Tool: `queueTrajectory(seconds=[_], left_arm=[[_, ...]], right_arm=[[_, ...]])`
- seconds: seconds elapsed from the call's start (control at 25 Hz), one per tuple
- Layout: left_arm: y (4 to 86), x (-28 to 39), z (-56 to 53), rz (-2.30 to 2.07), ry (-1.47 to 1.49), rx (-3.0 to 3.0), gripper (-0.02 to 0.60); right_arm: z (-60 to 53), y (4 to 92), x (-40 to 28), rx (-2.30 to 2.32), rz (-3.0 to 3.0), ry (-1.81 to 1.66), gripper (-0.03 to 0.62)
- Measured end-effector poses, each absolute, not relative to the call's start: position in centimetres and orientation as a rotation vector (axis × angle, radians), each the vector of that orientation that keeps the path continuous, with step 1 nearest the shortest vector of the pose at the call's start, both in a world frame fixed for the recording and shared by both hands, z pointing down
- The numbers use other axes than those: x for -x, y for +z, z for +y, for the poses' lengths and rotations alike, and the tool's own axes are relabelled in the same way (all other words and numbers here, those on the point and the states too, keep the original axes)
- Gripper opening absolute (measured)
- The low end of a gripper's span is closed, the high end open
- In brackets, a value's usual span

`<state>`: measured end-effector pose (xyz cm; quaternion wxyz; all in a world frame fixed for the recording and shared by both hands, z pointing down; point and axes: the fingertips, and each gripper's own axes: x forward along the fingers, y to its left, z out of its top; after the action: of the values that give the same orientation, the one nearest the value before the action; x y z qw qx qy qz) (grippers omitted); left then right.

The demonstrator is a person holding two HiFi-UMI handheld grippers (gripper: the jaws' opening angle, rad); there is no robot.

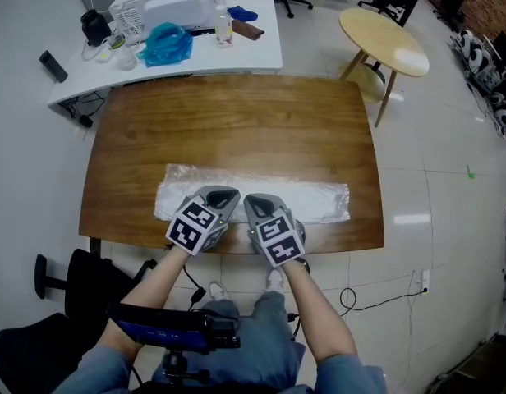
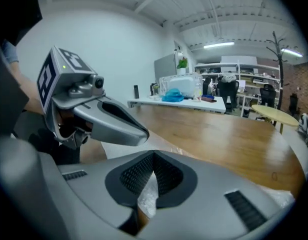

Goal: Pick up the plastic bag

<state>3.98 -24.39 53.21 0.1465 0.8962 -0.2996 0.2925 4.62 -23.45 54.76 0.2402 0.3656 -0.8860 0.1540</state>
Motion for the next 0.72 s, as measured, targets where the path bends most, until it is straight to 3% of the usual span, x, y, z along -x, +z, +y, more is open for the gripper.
queueTrajectory(seconds=[0.52, 0.72], left_arm=[[59.1, -3.4, -23.7, -0.761, 1.075, -2.459, 0.015], [57.9, -1.8, -23.5, -0.821, 1.029, -2.483, 0.015]], right_arm=[[-23.4, 59.9, -4.8, -0.813, -2.257, 0.473, 0.001], [-23.4, 58.7, -6.7, -0.884, -2.285, 0.465, 0.001]])
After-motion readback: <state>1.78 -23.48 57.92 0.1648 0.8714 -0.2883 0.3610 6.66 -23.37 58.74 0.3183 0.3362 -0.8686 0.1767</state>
